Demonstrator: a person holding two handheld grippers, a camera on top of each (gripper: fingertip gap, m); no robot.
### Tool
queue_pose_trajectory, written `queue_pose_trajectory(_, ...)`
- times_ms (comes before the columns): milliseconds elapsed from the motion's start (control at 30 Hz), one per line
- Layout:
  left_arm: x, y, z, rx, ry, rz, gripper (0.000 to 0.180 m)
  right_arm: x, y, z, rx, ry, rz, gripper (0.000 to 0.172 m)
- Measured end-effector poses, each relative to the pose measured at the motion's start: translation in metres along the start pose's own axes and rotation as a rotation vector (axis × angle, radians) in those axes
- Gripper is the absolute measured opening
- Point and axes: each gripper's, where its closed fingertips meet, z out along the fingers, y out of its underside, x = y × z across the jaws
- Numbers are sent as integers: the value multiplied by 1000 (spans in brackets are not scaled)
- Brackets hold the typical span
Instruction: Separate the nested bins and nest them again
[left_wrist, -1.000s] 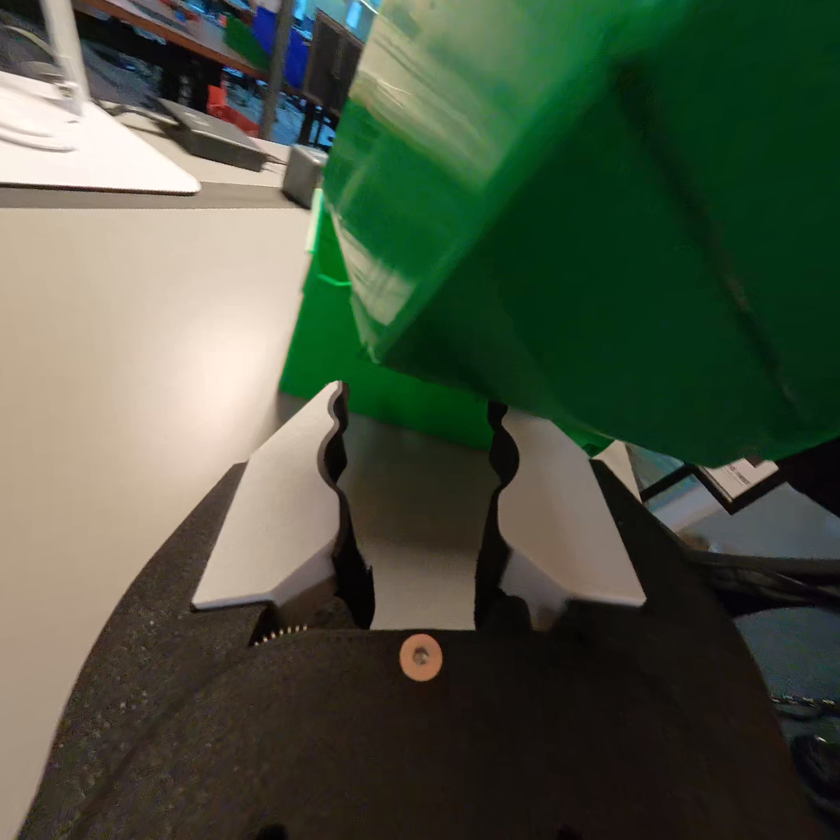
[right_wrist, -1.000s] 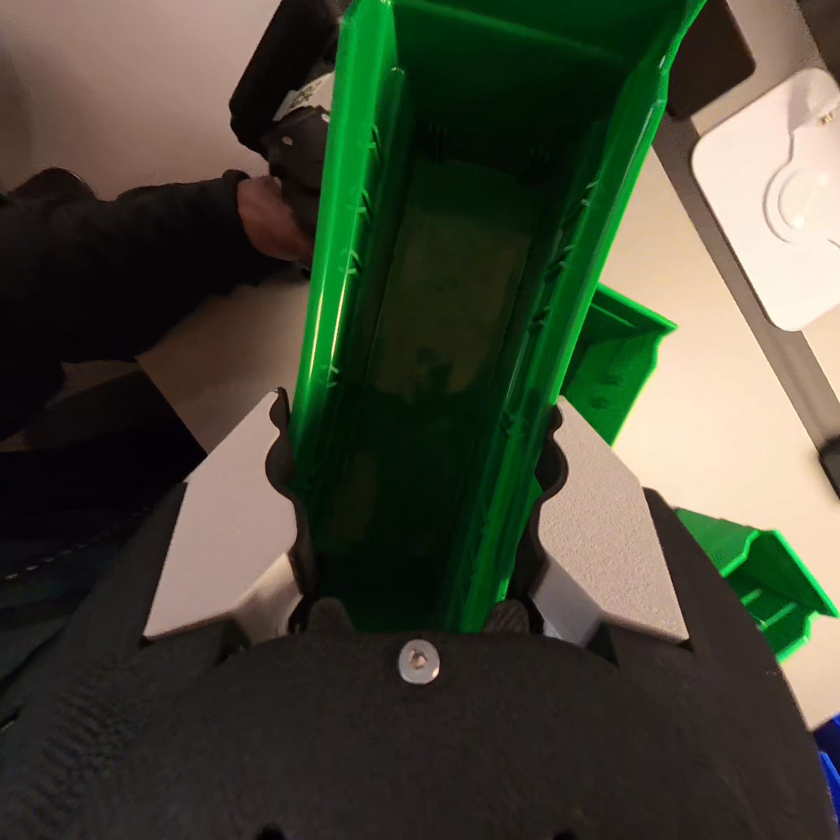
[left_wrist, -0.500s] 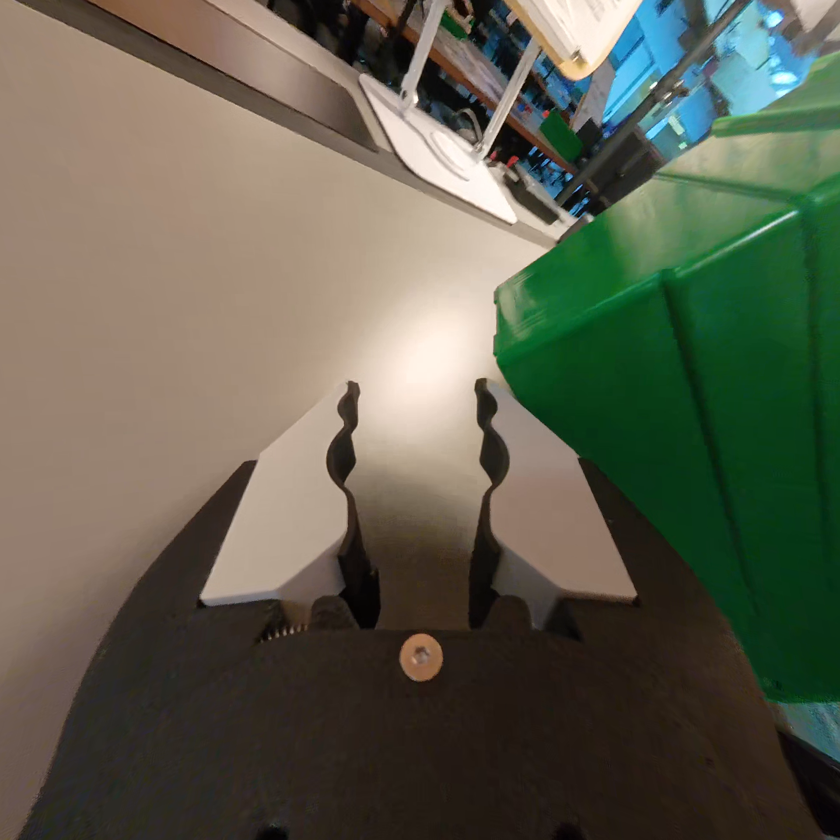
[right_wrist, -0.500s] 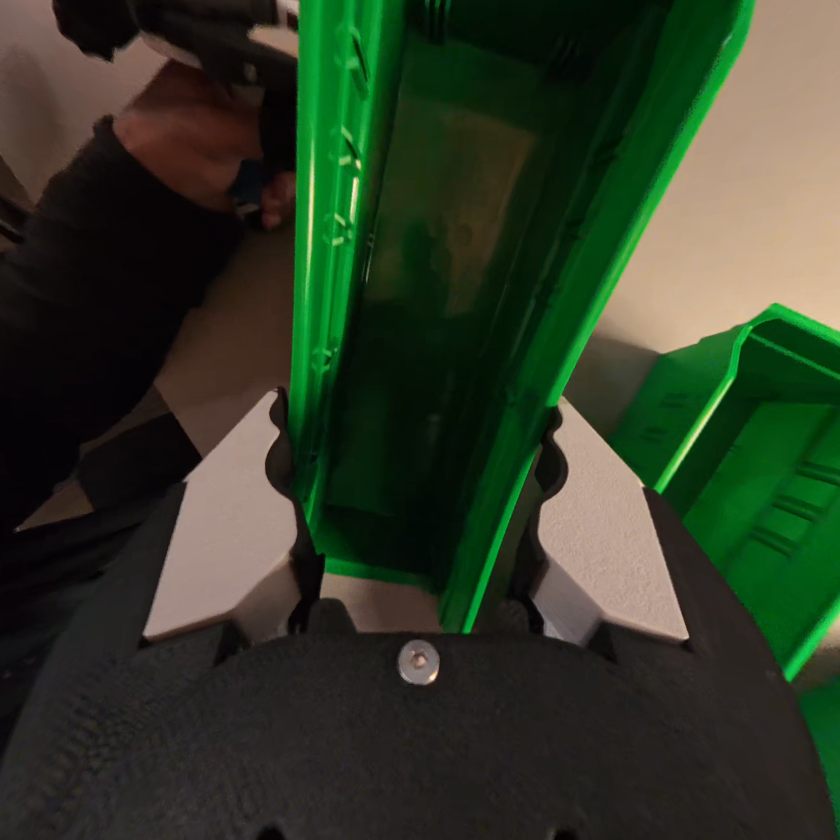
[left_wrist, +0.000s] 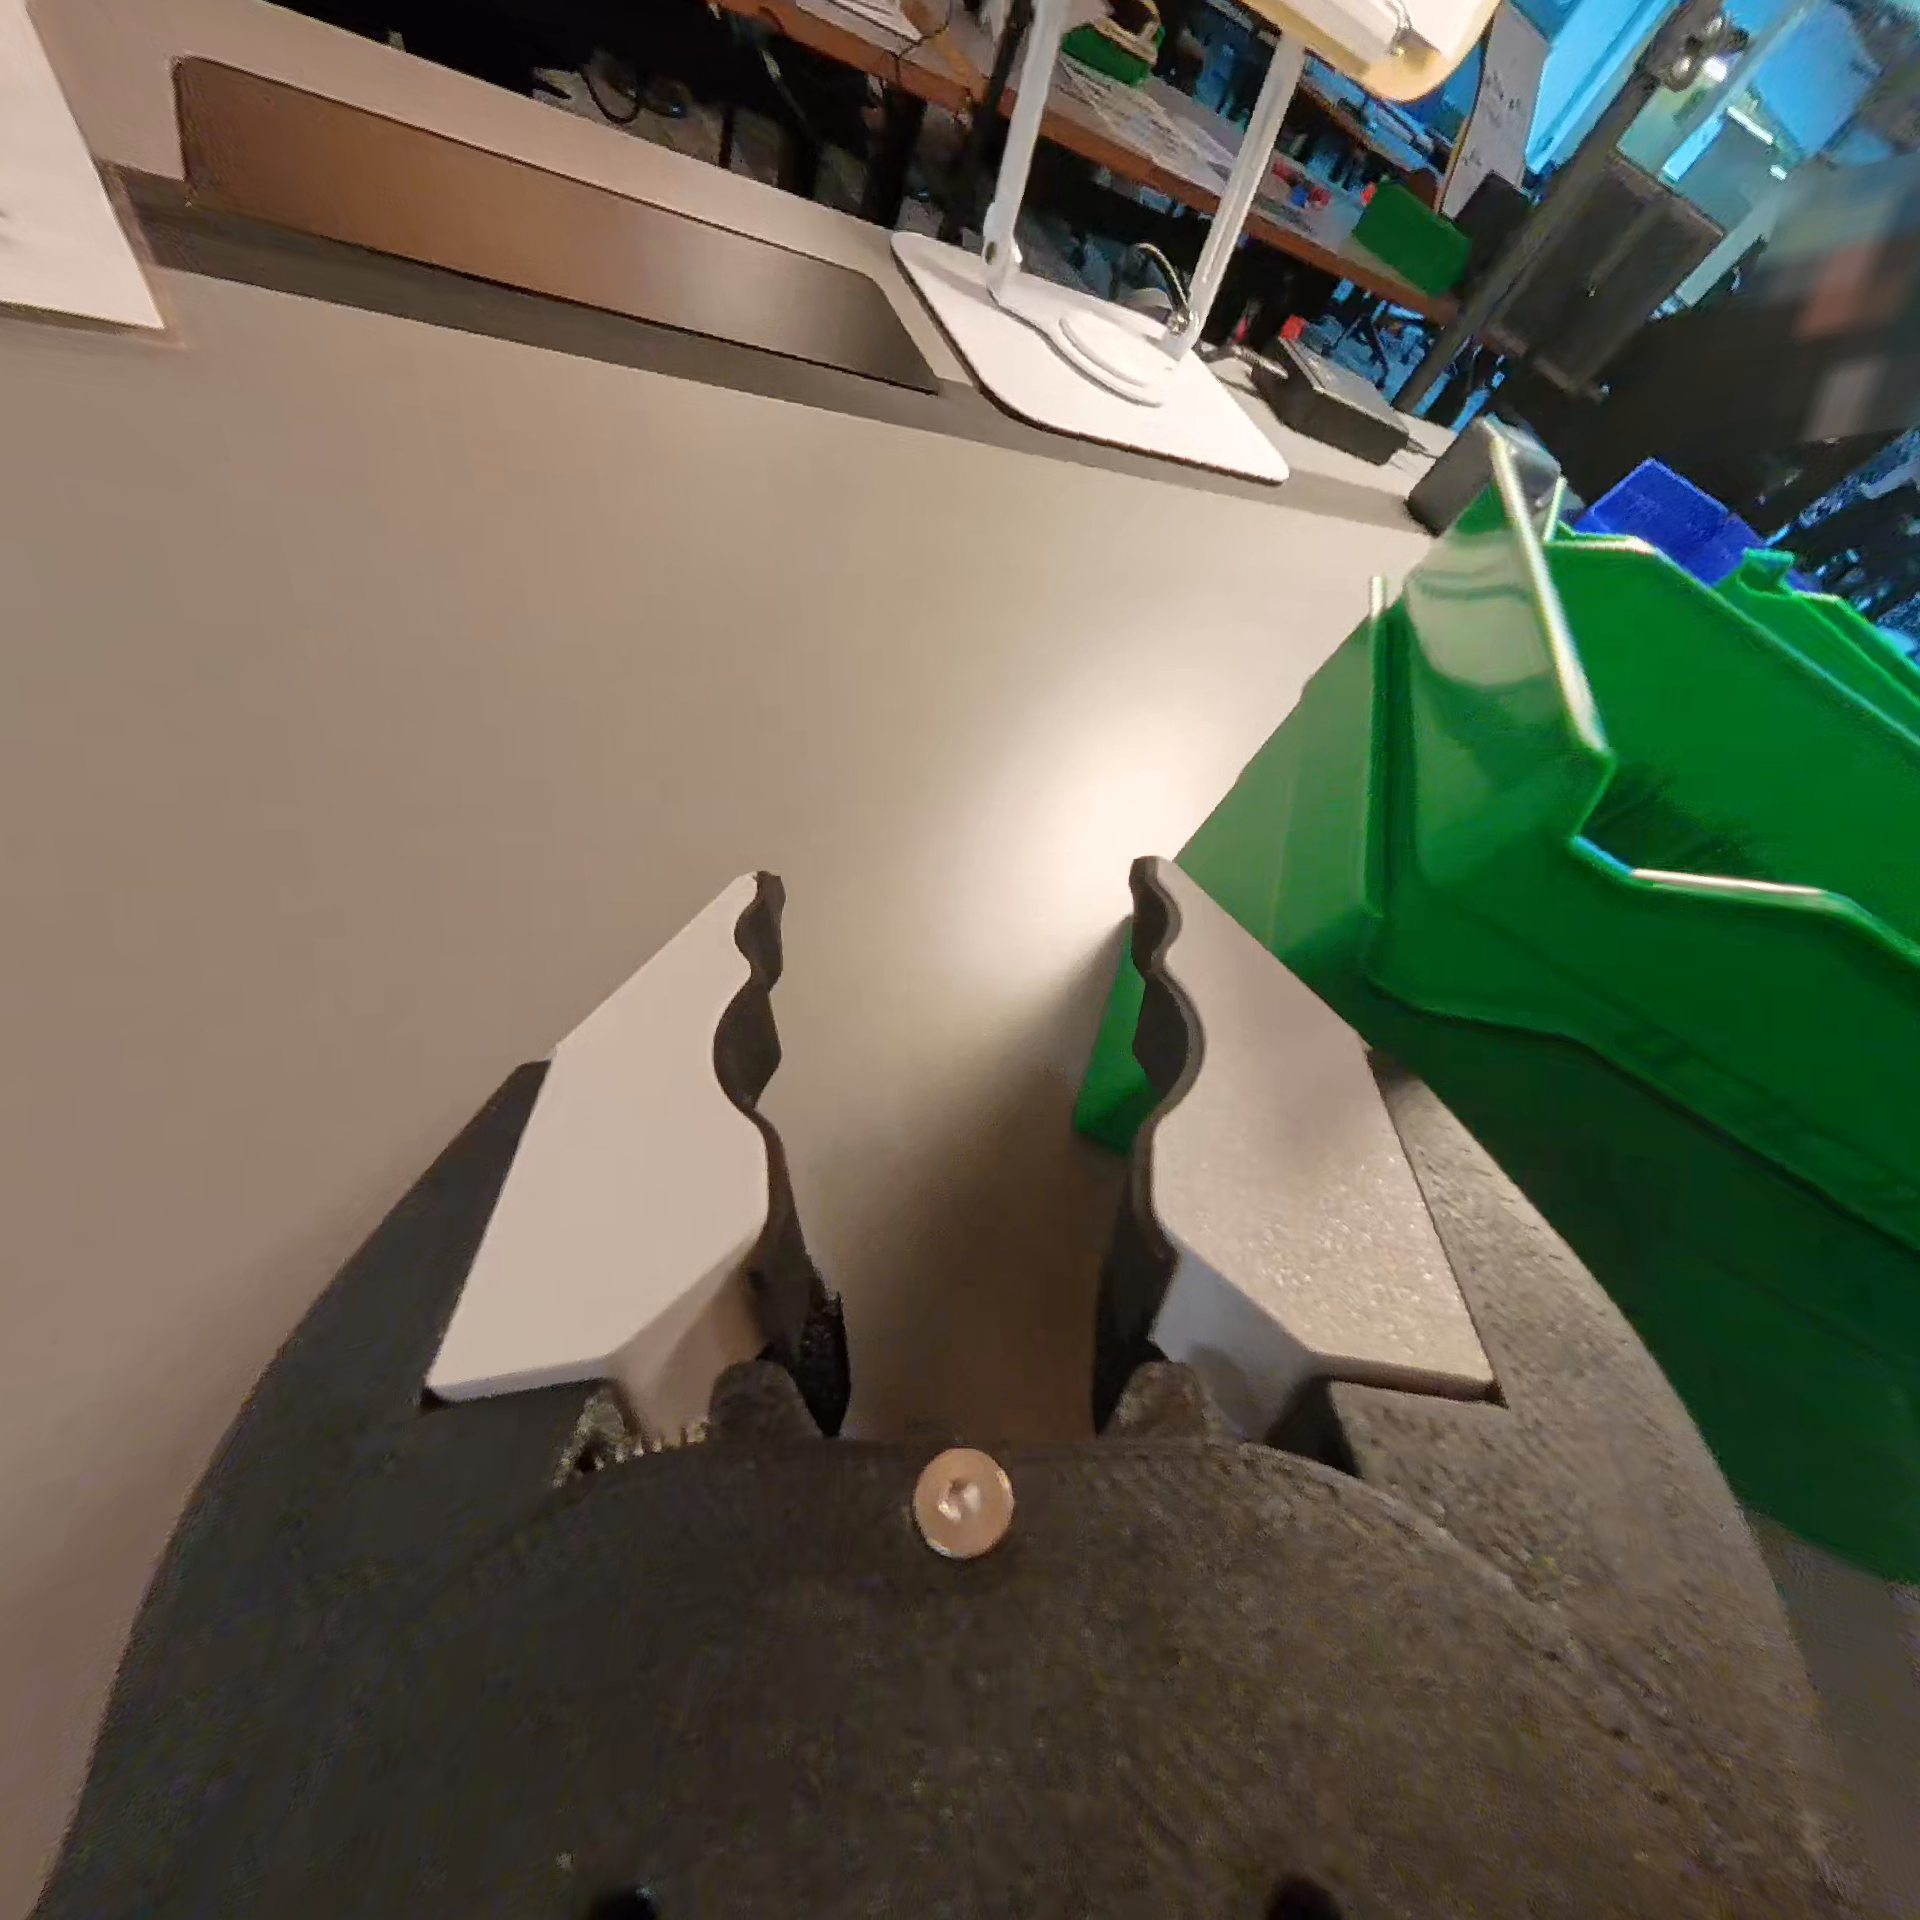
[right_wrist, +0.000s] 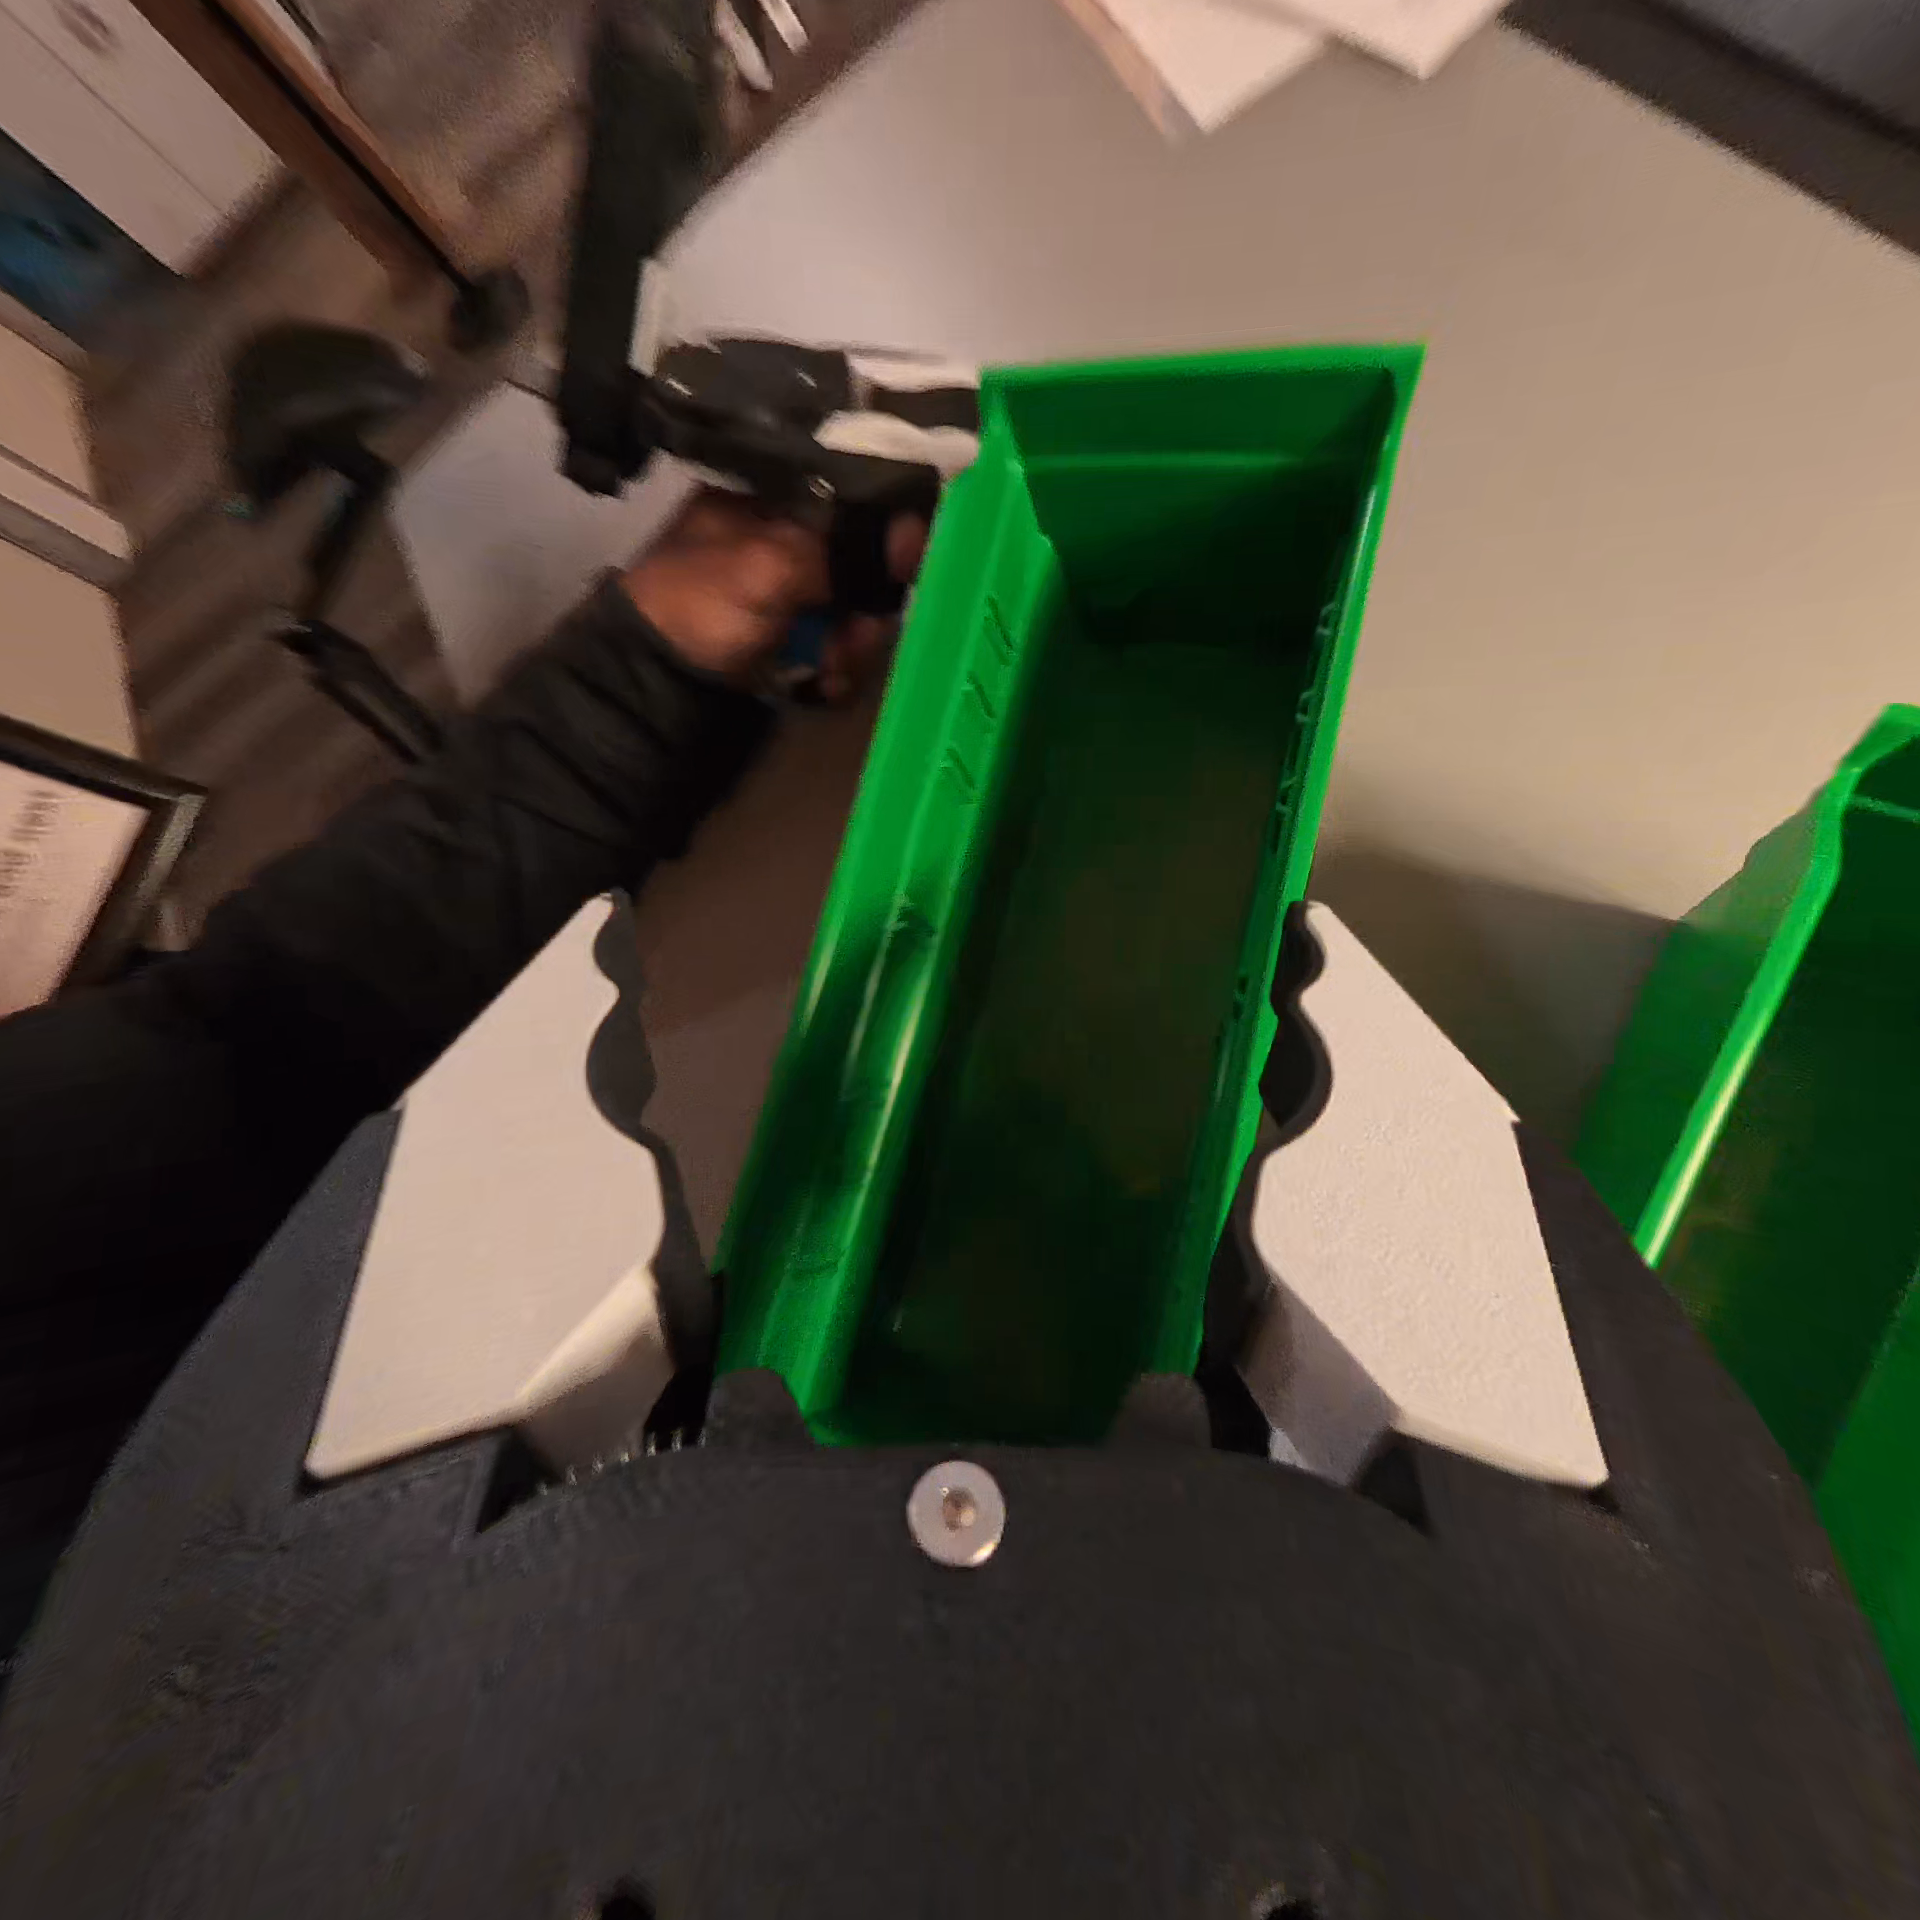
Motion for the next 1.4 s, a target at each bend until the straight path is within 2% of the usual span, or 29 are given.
queue_pose_trajectory(67, 1, -1, -1, 6, 3, 3, 68, -9, 2, -36, 85, -42, -18, 121)
queue_pose_trajectory(133, -1, -2, -2, 15, 6, -18, 68, -3, 20, -74, 138, -14, -52, 118)
queue_pose_trajectory(267, -2, -2, -1, 13, 20, -49, 68, 31, 94, -132, 120, 85, -112, 104)
queue_pose_trajectory(367, 1, 0, 0, 0, 17, -22, 68, 36, 152, -148, 109, 24, -154, 99)
queue_pose_trajectory(500, 0, 0, 0, 1, 14, -19, 68, 48, 187, -141, 137, 19, -186, 100)
queue_pose_trajectory(667, -2, -2, -2, 17, 20, -45, 68, 74, 194, -105, 72, 150, -292, 77)
queue_pose_trajectory(733, -1, -1, -1, 14, 21, -45, 67, 83, 198, -91, 37, 175, -279, 69)
queue_pose_trajectory(800, -1, -1, -1, 9, 20, -38, 67, 90, 200, -81, 43, 182, -222, 61)
queue_pose_trajectory(900, 1, 1, 1, -3, 18, -19, 67, 94, 194, -75, 136, 195, -72, 49)
queue_pose_trajectory(967, 2, 2, 2, -12, 16, -7, 67, 95, 190, -73, 192, 235, 20, 49)
queue_pose_trajectory(1100, 4, 4, 3, -24, 16, 11, 67, 89, 176, -61, 291, 328, 137, 25)
queue_pose_trajectory(1200, 5, 5, 2, -29, 14, 15, 66, 88, 172, -57, 301, 363, 130, 25)
queue_pose_trajectory(1400, 5, 6, 2, -29, 4, 21, 65, 74, 172, -65, 367, 245, 195, 31)
